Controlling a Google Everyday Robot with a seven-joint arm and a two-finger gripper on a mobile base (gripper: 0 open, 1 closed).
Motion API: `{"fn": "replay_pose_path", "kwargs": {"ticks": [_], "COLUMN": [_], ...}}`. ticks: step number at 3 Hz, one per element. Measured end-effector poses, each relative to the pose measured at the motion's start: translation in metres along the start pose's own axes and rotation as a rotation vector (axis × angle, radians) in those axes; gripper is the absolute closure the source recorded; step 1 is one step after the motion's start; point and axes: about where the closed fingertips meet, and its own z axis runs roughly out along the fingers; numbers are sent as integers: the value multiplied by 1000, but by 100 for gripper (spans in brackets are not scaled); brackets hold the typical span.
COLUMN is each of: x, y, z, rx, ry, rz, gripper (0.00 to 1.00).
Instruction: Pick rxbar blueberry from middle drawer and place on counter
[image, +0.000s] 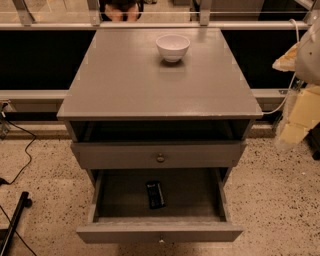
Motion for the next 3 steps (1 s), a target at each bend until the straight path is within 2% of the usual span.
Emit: {"fn": "replay_pose_path", "kwargs": {"ticks": [1, 2, 3], "x": [0, 3, 1], "y": [0, 6, 42], "z": [0, 17, 46], "rx": [0, 4, 15], "ry": [0, -16, -88], "rz": [0, 68, 274], "gripper": [0, 0, 0]}}
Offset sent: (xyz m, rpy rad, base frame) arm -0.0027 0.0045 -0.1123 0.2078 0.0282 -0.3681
